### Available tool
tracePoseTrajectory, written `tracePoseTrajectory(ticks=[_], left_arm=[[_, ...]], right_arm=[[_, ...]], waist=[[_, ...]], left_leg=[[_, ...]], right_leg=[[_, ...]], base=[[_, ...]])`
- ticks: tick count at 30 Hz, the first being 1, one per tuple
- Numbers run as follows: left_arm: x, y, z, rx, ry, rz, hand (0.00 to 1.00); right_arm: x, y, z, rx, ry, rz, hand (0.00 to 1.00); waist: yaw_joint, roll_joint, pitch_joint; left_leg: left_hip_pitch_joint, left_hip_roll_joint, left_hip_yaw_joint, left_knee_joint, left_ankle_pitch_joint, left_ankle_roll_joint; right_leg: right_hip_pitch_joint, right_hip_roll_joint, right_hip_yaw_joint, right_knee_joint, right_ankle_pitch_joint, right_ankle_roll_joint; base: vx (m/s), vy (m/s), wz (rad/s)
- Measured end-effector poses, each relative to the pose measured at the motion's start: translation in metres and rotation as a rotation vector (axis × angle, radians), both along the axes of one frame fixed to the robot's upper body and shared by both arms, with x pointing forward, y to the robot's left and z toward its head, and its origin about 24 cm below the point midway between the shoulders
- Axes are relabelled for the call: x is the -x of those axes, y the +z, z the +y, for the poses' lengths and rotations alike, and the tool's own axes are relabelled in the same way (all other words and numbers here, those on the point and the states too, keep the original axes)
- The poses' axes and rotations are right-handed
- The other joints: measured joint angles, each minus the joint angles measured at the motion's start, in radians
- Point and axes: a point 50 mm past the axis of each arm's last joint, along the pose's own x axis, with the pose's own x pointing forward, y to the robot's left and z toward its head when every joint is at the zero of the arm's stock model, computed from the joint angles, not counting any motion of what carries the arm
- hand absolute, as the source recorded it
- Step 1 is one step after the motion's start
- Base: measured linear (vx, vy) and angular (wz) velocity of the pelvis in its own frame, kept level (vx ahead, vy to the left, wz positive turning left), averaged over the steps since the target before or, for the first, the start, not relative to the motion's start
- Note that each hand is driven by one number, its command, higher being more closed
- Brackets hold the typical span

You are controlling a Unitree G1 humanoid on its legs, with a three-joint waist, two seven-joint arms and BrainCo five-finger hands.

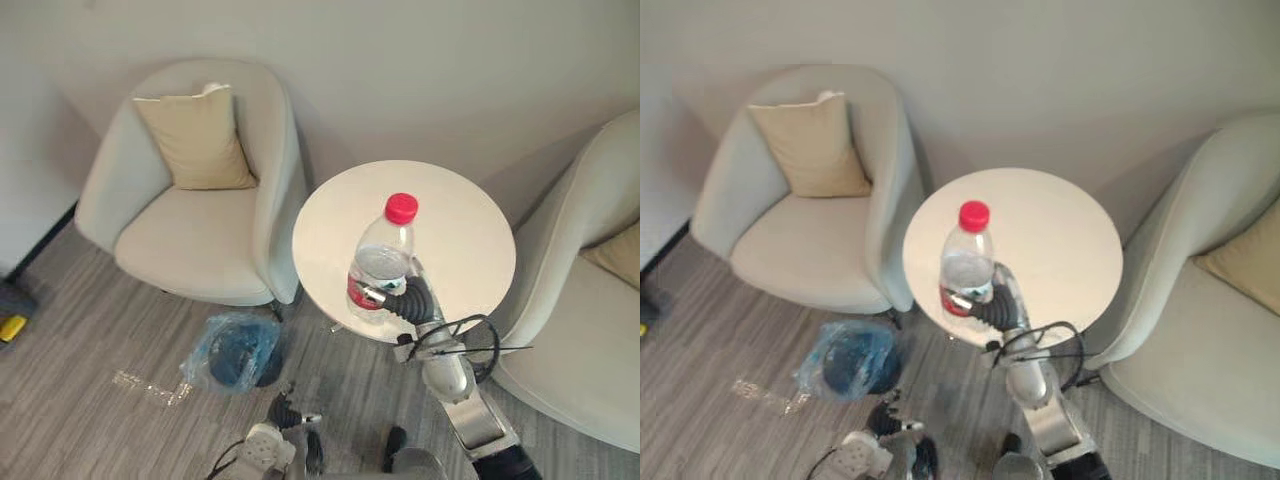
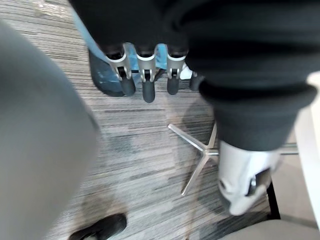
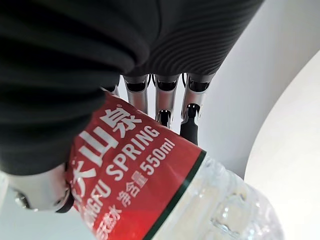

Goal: Gather rubbish on tea table into small bin, then transfer packed bag to large trash can.

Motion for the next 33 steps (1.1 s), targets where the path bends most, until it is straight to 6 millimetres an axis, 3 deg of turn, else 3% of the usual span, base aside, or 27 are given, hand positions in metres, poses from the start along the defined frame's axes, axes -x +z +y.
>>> tracePoseTrajectory(ticks=[1,4,5,7,9,10,11,16,18,20,23,26,33], left_arm=[[-0.003,0.001,-0.002,-0.011,-0.032,-0.012,0.0],[0.004,-0.002,0.007,-0.034,-0.028,0.007,0.0],[0.005,-0.002,0.009,-0.039,-0.027,0.009,0.0],[0.007,-0.004,0.015,-0.053,-0.005,0.015,0.0],[0.008,-0.005,0.025,-0.073,0.018,0.021,0.0],[0.008,-0.005,0.027,-0.072,0.037,0.023,0.0],[0.008,-0.005,0.029,-0.072,0.053,0.027,0.0],[0.011,-0.007,0.031,-0.074,0.065,0.044,0.0],[0.005,-0.006,0.031,-0.073,0.068,0.036,0.0],[0.003,-0.005,0.033,-0.076,0.07,0.029,0.0],[-0.004,0.0,0.031,-0.061,0.085,-0.01,0.0],[-0.005,0.002,0.036,-0.06,0.115,-0.025,0.0],[-0.009,0.004,0.041,-0.066,0.165,-0.043,0.0]], right_arm=[[-0.002,-0.004,-0.002,-0.015,-0.026,0.017,1.0],[-0.004,-0.03,0.006,-0.049,-0.051,0.148,1.0],[-0.003,-0.034,0.008,-0.051,-0.05,0.165,1.0],[0.001,-0.044,0.014,-0.061,-0.036,0.213,1.0],[0.008,-0.054,0.014,-0.07,-0.043,0.259,1.0],[0.011,-0.059,0.014,-0.069,-0.047,0.28,1.0],[0.017,-0.065,0.011,-0.065,-0.054,0.312,1.0],[0.023,-0.072,0.004,-0.066,-0.081,0.346,1.0],[0.024,-0.075,-0.004,-0.07,-0.115,0.36,1.0],[0.023,-0.076,-0.009,-0.064,-0.128,0.365,1.0],[0.019,-0.073,-0.007,-0.056,-0.116,0.349,1.0],[0.019,-0.071,0.002,-0.08,-0.08,0.341,1.0],[0.016,-0.075,0.002,-0.08,-0.087,0.352,1.0]], waist=[[-0.002,-0.007,-0.003],[0.007,-0.067,-0.006],[0.007,-0.069,-0.005],[0.007,-0.067,-0.005],[-0.005,-0.089,-0.009],[-0.005,-0.102,-0.012],[-0.003,-0.104,-0.012],[-0.01,-0.109,-0.02],[-0.007,-0.115,-0.02],[-0.007,-0.115,-0.02],[0.029,-0.091,-0.011],[0.047,-0.097,-0.012],[0.063,-0.104,0.006]], left_leg=[[0.02,-0.031,0.004,-0.135,0.009,0.006],[0.048,-0.097,-0.027,-0.211,0.078,0.036],[0.054,-0.104,-0.036,-0.212,0.08,0.04],[0.053,-0.119,-0.086,-0.216,0.082,0.056],[0.043,-0.147,-0.162,-0.225,0.087,0.067],[0.032,-0.159,-0.187,-0.222,0.091,0.068],[0.031,-0.171,-0.216,-0.233,0.102,0.068],[0.02,-0.184,-0.331,-0.328,0.188,0.073],[-0.045,-0.193,-0.363,-0.214,0.172,0.061],[-0.109,-0.185,-0.351,-0.076,0.126,0.064],[-0.196,-0.096,-0.146,0.163,0.051,0.067],[-0.196,-0.078,-0.065,0.16,0.05,0.067],[-0.148,-0.11,-0.106,0.041,0.064,0.088]], right_leg=[[-0.028,-0.016,-0.025,-0.005,0.026,0.016],[0.003,-0.057,-0.03,-0.036,0.066,0.038],[0.011,-0.062,-0.02,-0.032,0.067,0.038],[0.009,-0.057,0.105,0.013,0.055,0.032],[0.024,-0.021,0.277,0.041,-0.046,0.014],[0.034,-0.02,0.295,0.036,-0.083,0.039],[0.039,-0.013,0.295,0.047,-0.114,0.039],[0.027,0.04,0.35,0.073,-0.186,0.028],[0.045,0.032,0.304,0.079,-0.177,0.024],[0.084,0.038,0.27,0.067,-0.168,0.03],[0.158,0.071,0.254,0.015,-0.162,0.024],[0.192,0.068,0.251,-0.04,-0.153,0.018],[0.21,0.071,0.238,-0.094,-0.126,0.031]], base=[[-0.21,0.229,0.83],[-0.15,0.122,0.51],[-0.18,0.156,0.43],[-0.14,0.106,0.56],[-0.08,-0.018,1.09],[-0.09,-0.108,1.12],[-0.08,-0.092,0.83],[0.02,-0.111,0.85],[0.12,-0.061,1.01],[0.12,0.004,0.86],[0.11,0.035,0.19],[0.08,0.003,0.09],[0.04,-0.001,0.12]])
